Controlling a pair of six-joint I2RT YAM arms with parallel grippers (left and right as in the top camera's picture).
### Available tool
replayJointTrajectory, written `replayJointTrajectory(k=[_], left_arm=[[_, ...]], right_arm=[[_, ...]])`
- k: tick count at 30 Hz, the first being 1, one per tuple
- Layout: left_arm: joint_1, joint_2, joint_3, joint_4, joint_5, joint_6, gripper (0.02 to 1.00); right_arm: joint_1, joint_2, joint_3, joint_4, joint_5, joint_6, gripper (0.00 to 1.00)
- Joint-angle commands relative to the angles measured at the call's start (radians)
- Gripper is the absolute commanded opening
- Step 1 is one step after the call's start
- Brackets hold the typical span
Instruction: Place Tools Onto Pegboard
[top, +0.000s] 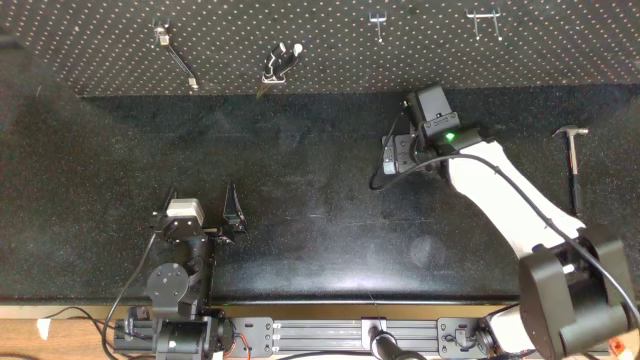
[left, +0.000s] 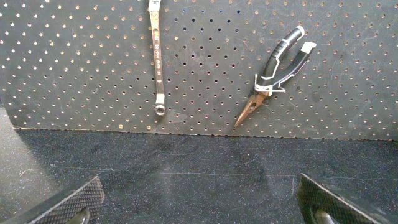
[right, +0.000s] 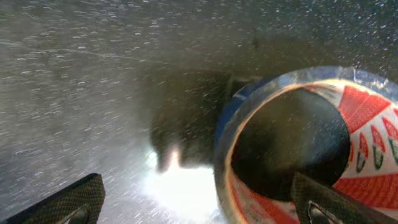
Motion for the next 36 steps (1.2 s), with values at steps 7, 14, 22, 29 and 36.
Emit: replayJointTrajectory(k=[7, 14, 22, 29, 36], left_arm=[[-0.001, -0.008, -0.002, -0.008, 0.007, 0.009, 0.996], [-0.001, -0.008, -0.002, -0.008, 0.007, 0.009, 0.996], [-0.001, -0.008, -0.002, -0.008, 0.007, 0.009, 0.996], [-0.001, -0.008, -0.002, -0.008, 0.007, 0.009, 0.996], [-0.001, -0.008, -0.002, -0.008, 0.007, 0.009, 0.996]], right_arm=[[0.003, 0.003, 0.02, 0.103, 0.065, -0.06, 0.075], [0.095, -0.458, -0.05, 0.109, 0.066, -0.002, 0.075], [0.239, -0.407, -0.093, 0.642, 0.236, -0.159, 0.073], [0.238, -0.152, -0.093, 0.976, 0.244, -0.34, 0.075], [0.237, -0.017, -0.093, 1.122, 0.304, -0.37, 0.075]])
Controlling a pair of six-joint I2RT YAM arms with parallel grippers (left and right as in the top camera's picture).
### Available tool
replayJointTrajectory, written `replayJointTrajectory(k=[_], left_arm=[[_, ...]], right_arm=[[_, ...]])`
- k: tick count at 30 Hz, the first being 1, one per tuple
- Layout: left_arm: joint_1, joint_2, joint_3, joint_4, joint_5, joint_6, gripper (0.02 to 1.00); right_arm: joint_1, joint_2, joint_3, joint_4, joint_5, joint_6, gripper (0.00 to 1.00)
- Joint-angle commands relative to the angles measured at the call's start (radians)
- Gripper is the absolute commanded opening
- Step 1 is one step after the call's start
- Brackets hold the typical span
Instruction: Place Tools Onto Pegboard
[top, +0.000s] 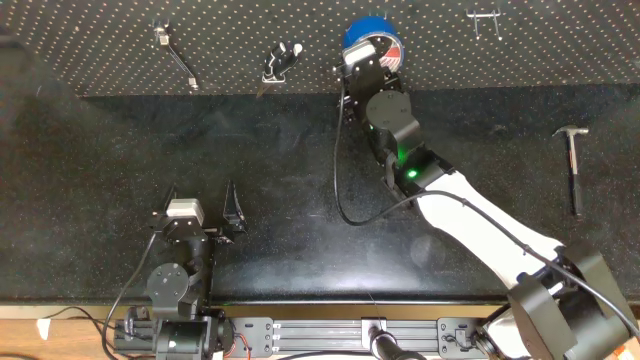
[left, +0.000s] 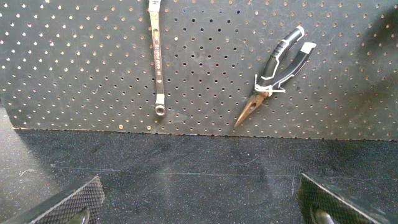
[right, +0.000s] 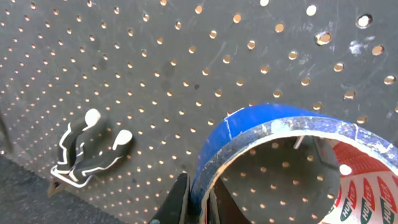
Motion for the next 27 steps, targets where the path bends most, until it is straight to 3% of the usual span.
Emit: replayJointTrajectory(k=[1, 5, 7, 8, 14, 18, 21, 25, 26, 27], left_arm=[[-0.001, -0.007, -0.002, -0.008, 0.007, 0.009, 0.996], [-0.001, -0.007, -0.002, -0.008, 0.007, 0.009, 0.996], [-0.001, -0.007, -0.002, -0.008, 0.007, 0.009, 0.998], [-0.001, -0.007, -0.002, -0.008, 0.007, 0.009, 0.996], [-0.001, -0.008, -0.002, -0.008, 0.007, 0.009, 0.998], [-0.001, -0.007, -0.002, -0.008, 0.007, 0.009, 0.996], [-0.001, -0.008, -0.002, -0.008, 0.007, 0.009, 0.996], [-0.001, -0.007, -0.002, -0.008, 0.007, 0.009, 0.996], [-0.001, -0.008, -0.002, -0.008, 0.007, 0.009, 0.996], [-0.001, -0.007, -0.002, -0.008, 0.007, 0.009, 0.996]], right_arm=[[0.001, 0.044, 0.008, 0.034, 0.058, -0.026, 0.077], [-0.009, 0.049, 0.008, 0.037, 0.057, -0.029, 0.084], [-0.009, 0.049, 0.008, 0.037, 0.051, -0.028, 0.248], [-0.009, 0.049, 0.008, 0.037, 0.024, -0.028, 0.281], [-0.003, 0.006, 0.008, -0.023, -0.011, -0.005, 0.373], [-0.003, -0.18, 0.008, -0.417, -0.011, 0.018, 0.402], [-0.035, -0.307, 0.008, -0.731, -0.011, 0.042, 0.645], [-0.258, -0.354, 0.008, -1.273, -0.011, 0.329, 0.934], [-0.377, -0.345, 0.008, -1.349, -0.017, 0.346, 0.941], [-0.56, -0.341, 0.008, -1.358, -0.058, 0.249, 0.947]])
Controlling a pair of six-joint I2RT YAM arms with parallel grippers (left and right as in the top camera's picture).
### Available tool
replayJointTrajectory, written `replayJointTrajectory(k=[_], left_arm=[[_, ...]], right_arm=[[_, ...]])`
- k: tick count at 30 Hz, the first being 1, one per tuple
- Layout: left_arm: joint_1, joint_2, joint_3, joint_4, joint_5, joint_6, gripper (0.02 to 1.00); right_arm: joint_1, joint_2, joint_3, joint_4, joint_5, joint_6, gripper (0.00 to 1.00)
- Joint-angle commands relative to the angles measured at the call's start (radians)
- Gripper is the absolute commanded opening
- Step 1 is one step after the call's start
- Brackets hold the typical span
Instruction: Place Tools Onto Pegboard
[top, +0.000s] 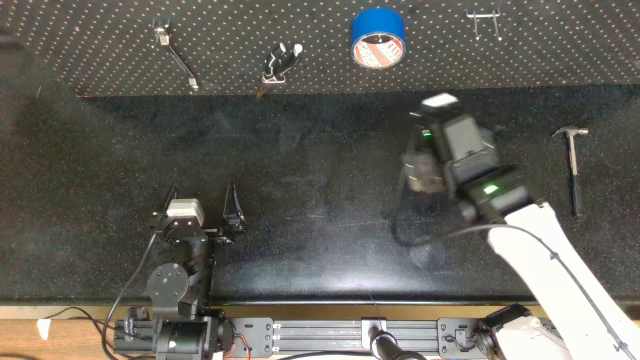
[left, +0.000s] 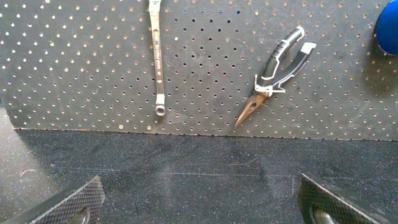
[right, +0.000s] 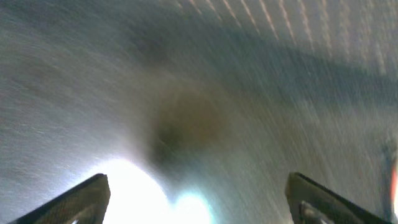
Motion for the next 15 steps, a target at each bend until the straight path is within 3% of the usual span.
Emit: replayJointTrajectory(k=[1, 2, 4, 9, 13, 15], left_arm=[[-0.001, -0.008, -0.002, -0.008, 0.007, 0.009, 0.996], [-0.001, -0.008, -0.002, -0.008, 0.007, 0.009, 0.996], [-0.001, -0.008, -0.002, -0.008, 0.007, 0.009, 0.996], [-0.001, -0.008, -0.002, -0.008, 0.007, 0.009, 0.996], [-0.001, -0.008, -0.002, -0.008, 0.007, 0.009, 0.996], [-0.001, -0.008, -0.002, -0.008, 0.007, 0.009, 0.996]], right_arm=[[-0.542, 0.03, -0.001, -0.042, -0.166, -0.145, 0.95], [-0.633, 0.059, -0.001, -0.016, -0.242, -0.245, 0.952], [-0.744, 0.114, -0.001, -0.011, -0.314, -0.389, 0.954], [-0.905, 0.238, -0.001, 0.012, -0.322, -0.599, 0.956], [-0.929, 0.284, -0.001, 0.056, -0.32, -0.73, 0.98], [-0.93, 0.309, -0.001, 0.069, -0.299, -0.732, 0.98]])
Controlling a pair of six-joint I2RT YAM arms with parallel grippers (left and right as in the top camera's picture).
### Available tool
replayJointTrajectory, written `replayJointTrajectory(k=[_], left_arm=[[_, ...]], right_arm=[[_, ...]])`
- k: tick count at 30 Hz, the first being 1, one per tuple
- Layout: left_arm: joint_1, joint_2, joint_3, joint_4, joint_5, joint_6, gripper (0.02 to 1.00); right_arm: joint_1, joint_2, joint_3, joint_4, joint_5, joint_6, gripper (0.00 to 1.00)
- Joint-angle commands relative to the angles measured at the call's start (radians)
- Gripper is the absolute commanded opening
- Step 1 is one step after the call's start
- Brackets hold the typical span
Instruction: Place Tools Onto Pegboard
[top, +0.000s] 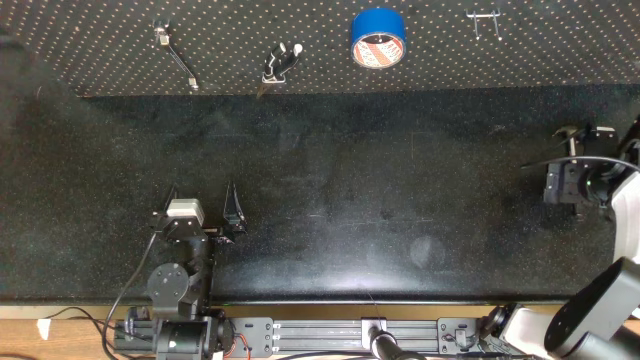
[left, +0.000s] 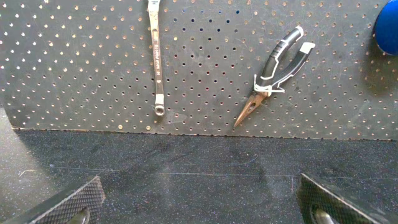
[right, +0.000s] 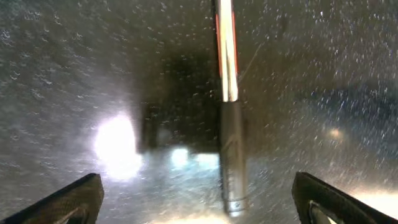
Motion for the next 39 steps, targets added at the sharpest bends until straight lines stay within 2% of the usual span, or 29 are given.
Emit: replayJointTrajectory(k=[1, 18, 19, 23, 25, 26, 29, 30, 36, 37, 39], left_arm=[[0.0, -0.008, -0.002, -0.008, 0.005, 0.009, 0.996], [0.0, -0.007, -0.002, -0.008, 0.006, 0.009, 0.996], [0.0, -0.007, -0.002, -0.008, 0.005, 0.009, 0.996], [0.0, -0.007, -0.002, -0.008, 0.006, 0.009, 0.996], [0.0, -0.007, -0.002, -0.008, 0.006, 0.009, 0.996], [0.0, -0.007, -0.002, -0.008, 0.006, 0.009, 0.996], [0.0, -0.007, -0.002, -0.008, 0.005, 0.009, 0.998], [0.0, -0.007, -0.002, -0.008, 0.006, 0.009, 0.996], [0.0, -0.007, -0.002, -0.008, 0.006, 0.009, 0.996], [0.0, -0.007, -0.002, -0.008, 0.005, 0.009, 0.996], [0.0, -0.007, -0.002, -0.008, 0.006, 0.009, 0.996]], right_arm=[[-0.005, 0.057, 0.002, 0.021, -0.007, -0.126, 0.98], [-0.005, 0.171, 0.002, 0.082, -0.001, -0.14, 0.991], [-0.005, 0.179, 0.002, 0.081, 0.003, -0.139, 0.915], [-0.007, 0.193, 0.002, 0.06, 0.079, -0.089, 0.717], [-0.007, 0.193, 0.002, 0.061, 0.079, -0.062, 0.617], [-0.007, 0.194, 0.002, 0.06, 0.079, -0.041, 0.529], [-0.007, 0.198, 0.002, 0.056, 0.079, -0.019, 0.137], [-0.007, 0.199, 0.002, 0.052, 0.079, -0.019, 0.08], [-0.007, 0.195, 0.002, 0.046, 0.064, -0.018, 0.077], [-0.007, 0.177, 0.001, 0.058, 0.021, -0.017, 0.075], [-0.006, 0.079, 0.0, 0.113, -0.096, 0.093, 0.075]])
